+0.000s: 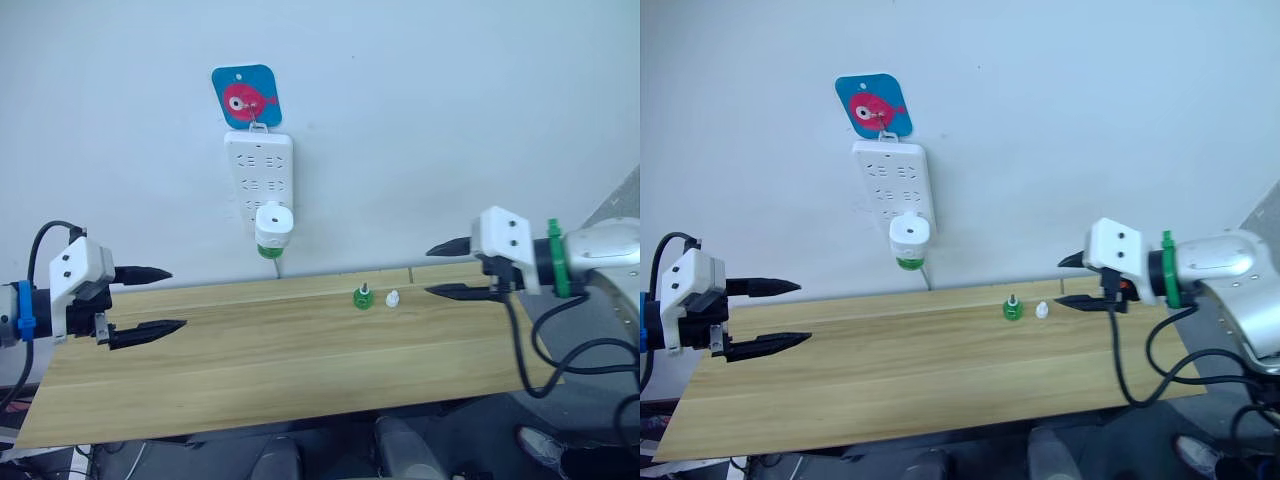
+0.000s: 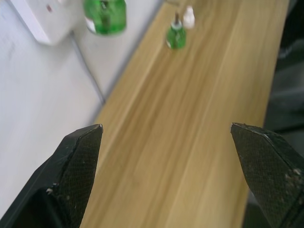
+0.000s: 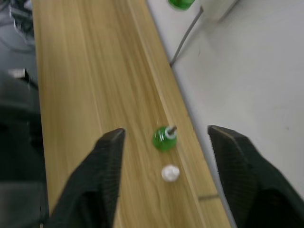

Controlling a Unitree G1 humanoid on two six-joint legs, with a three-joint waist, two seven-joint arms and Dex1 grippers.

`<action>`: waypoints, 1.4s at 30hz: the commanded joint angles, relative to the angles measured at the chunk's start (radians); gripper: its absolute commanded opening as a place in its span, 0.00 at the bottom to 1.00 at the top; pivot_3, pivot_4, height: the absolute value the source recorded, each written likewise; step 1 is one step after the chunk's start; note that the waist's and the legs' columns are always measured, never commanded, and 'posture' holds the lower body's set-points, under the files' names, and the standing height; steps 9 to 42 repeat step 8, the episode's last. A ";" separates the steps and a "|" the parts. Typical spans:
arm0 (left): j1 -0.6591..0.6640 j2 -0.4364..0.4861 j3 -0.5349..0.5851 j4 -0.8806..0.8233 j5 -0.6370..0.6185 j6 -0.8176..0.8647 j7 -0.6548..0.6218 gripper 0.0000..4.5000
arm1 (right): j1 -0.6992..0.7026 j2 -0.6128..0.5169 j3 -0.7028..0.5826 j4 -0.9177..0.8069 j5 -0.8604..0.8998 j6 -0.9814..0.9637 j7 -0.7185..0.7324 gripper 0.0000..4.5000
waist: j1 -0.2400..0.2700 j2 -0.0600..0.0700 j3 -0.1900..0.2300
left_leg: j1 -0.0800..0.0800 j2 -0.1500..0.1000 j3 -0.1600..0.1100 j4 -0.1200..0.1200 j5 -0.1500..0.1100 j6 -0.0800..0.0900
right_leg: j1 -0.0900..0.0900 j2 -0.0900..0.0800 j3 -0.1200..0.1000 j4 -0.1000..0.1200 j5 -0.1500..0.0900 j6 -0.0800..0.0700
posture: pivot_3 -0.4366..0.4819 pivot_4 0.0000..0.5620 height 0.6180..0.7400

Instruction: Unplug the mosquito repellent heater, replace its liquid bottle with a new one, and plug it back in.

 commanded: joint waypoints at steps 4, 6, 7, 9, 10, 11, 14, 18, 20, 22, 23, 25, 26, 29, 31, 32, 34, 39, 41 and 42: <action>0.039 -0.002 0.084 -0.041 0.047 -0.010 0.067 1.00 | 0.022 -0.050 -0.085 0.092 -0.011 -0.160 0.075 0.83 | 0.012 0.000 -0.010 | 0.001 0.000 0.003 0.000 0.000 0.000 | 0.002 -0.001 0.002 -0.003 0.000 0.001 | 0.48 0.02 1.00; 0.039 -0.012 0.091 -0.043 0.034 -0.013 0.062 1.00 | 0.018 -0.056 -0.092 0.122 -0.014 -0.182 0.085 0.83 | 0.020 0.000 -0.014 | 0.001 0.000 0.003 0.000 0.000 0.000 | 0.002 -0.001 0.002 -0.003 0.001 0.000 | 0.49 0.01 1.00; 0.039 -0.015 0.093 -0.042 0.028 -0.013 0.058 1.00 | 0.015 -0.057 -0.093 0.130 -0.014 -0.189 0.088 0.83 | 0.022 0.000 -0.016 | 0.001 0.000 0.003 0.000 0.000 0.000 | 0.002 -0.001 0.002 -0.003 0.001 -0.001 | 0.49 0.01 1.00; 0.037 -0.020 0.096 -0.037 0.023 -0.028 0.050 1.00 | 0.011 -0.057 -0.092 0.137 -0.015 -0.194 0.089 0.83 | 0.022 0.000 -0.016 | 0.001 0.000 0.003 0.000 0.000 0.000 | 0.002 -0.001 0.001 -0.003 0.002 -0.002 | 0.49 0.01 1.00; 0.037 -0.020 0.096 -0.037 0.023 -0.028 0.050 1.00 | 0.011 -0.057 -0.092 0.137 -0.015 -0.194 0.089 0.83 | 0.022 0.000 -0.016 | 0.001 0.000 0.003 0.000 0.000 0.000 | 0.002 -0.001 0.001 -0.003 0.002 -0.002 | 0.49 0.01 1.00; 0.037 -0.020 0.096 -0.037 0.023 -0.028 0.050 1.00 | 0.011 -0.057 -0.092 0.137 -0.015 -0.194 0.089 0.83 | 0.022 0.000 -0.016 | 0.001 0.000 0.003 0.000 0.000 0.000 | 0.002 -0.001 0.001 -0.003 0.002 -0.002 | 0.49 0.01 1.00; 0.037 -0.020 0.096 -0.037 0.023 -0.028 0.050 1.00 | 0.011 -0.057 -0.092 0.137 -0.015 -0.194 0.089 0.83 | 0.022 0.000 -0.016 | 0.001 0.000 0.003 0.000 0.000 0.000 | 0.002 -0.001 0.001 -0.003 0.002 -0.002 | 0.49 0.01 1.00; 0.037 -0.020 0.096 -0.037 0.023 -0.028 0.050 1.00 | 0.011 -0.057 -0.092 0.137 -0.015 -0.194 0.089 0.83 | 0.022 0.000 -0.016 | 0.001 0.000 0.003 0.000 0.000 0.000 | 0.002 -0.001 0.001 -0.003 0.002 -0.002 | 0.49 0.01 1.00; 0.037 -0.020 0.096 -0.037 0.023 -0.028 0.050 1.00 | 0.011 -0.057 -0.092 0.137 -0.015 -0.194 0.089 0.83 | 0.022 0.000 -0.016 | 0.001 0.000 0.003 0.000 0.000 0.000 | 0.002 -0.001 0.001 -0.003 0.002 -0.002 | 0.49 0.01 1.00; 0.037 -0.020 0.096 -0.037 0.023 -0.028 0.050 1.00 | 0.011 -0.057 -0.092 0.137 -0.015 -0.194 0.089 0.83 | 0.022 0.000 -0.016 | 0.001 0.000 0.003 0.000 0.000 0.000 | 0.002 -0.001 0.001 -0.003 0.002 -0.002 | 0.49 0.01 1.00; 0.037 -0.020 0.096 -0.037 0.023 -0.028 0.050 1.00 | 0.011 -0.057 -0.092 0.137 -0.015 -0.194 0.089 0.83 | 0.022 0.000 -0.016 | 0.001 0.000 0.003 0.000 0.000 0.000 | 0.002 -0.001 0.001 -0.003 0.002 -0.002 | 0.49 0.01 1.00; 0.037 -0.020 0.096 -0.037 0.023 -0.028 0.050 1.00 | 0.011 -0.057 -0.092 0.137 -0.015 -0.194 0.089 0.83 | 0.022 0.000 -0.016 | 0.001 0.000 0.003 0.000 0.000 0.000 | 0.002 -0.001 0.001 -0.003 0.002 -0.002 | 0.49 0.01 1.00; 0.037 -0.020 0.096 -0.037 0.023 -0.028 0.050 1.00 | 0.011 -0.057 -0.092 0.137 -0.015 -0.194 0.089 0.83 | 0.022 0.000 -0.016 | 0.001 0.000 0.003 0.000 0.000 0.000 | 0.002 -0.001 0.001 -0.003 0.002 -0.002 | 0.49 0.01 1.00; 0.037 -0.020 0.096 -0.037 0.023 -0.028 0.050 1.00 | 0.011 -0.057 -0.092 0.137 -0.015 -0.194 0.089 0.83 | 0.022 0.000 -0.016 | 0.001 0.000 0.003 0.000 0.000 0.000 | 0.002 -0.001 0.001 -0.003 0.002 -0.002 | 0.49 0.01 1.00; 0.037 -0.020 0.096 -0.037 0.023 -0.028 0.050 1.00 | 0.011 -0.057 -0.092 0.137 -0.015 -0.194 0.089 0.83 | 0.022 0.000 -0.016 | 0.001 0.000 0.003 0.000 0.000 0.000 | 0.002 -0.001 0.001 -0.003 0.002 -0.002 | 0.49 0.01 1.00; 0.037 -0.020 0.096 -0.037 0.023 -0.028 0.050 1.00 | 0.011 -0.057 -0.092 0.137 -0.015 -0.194 0.089 0.83 | 0.022 0.000 -0.016 | 0.001 0.000 0.003 0.000 0.000 0.000 | 0.002 -0.001 0.001 -0.003 0.002 -0.002 | 0.49 0.01 1.00; 0.037 -0.020 0.096 -0.037 0.023 -0.028 0.050 1.00 | 0.011 -0.057 -0.092 0.137 -0.015 -0.194 0.089 0.83 | 0.022 0.000 -0.016 | 0.001 0.000 0.003 0.000 0.000 0.000 | 0.002 -0.001 0.001 -0.003 0.002 -0.002 | 0.49 0.01 1.00; 0.037 -0.020 0.096 -0.037 0.023 -0.028 0.050 1.00 | 0.011 -0.057 -0.092 0.137 -0.015 -0.194 0.089 0.83 | 0.022 0.000 -0.016 | 0.001 0.000 0.003 0.000 0.000 0.000 | 0.002 -0.001 0.001 -0.003 0.002 -0.002 | 0.49 0.01 1.00; 0.037 -0.020 0.096 -0.037 0.023 -0.028 0.050 1.00 | 0.011 -0.057 -0.092 0.137 -0.015 -0.194 0.089 0.83 | 0.022 0.000 -0.016 | 0.001 0.000 0.003 0.000 0.000 0.000 | 0.002 -0.001 0.001 -0.003 0.002 -0.002 | 0.49 0.01 1.00; 0.037 -0.020 0.096 -0.037 0.023 -0.028 0.050 1.00 | 0.011 -0.057 -0.092 0.137 -0.015 -0.194 0.089 0.83 | 0.022 0.000 -0.016 | 0.001 0.000 0.003 0.000 0.000 0.000 | 0.002 -0.001 0.001 -0.003 0.002 -0.002 | 0.49 0.01 1.00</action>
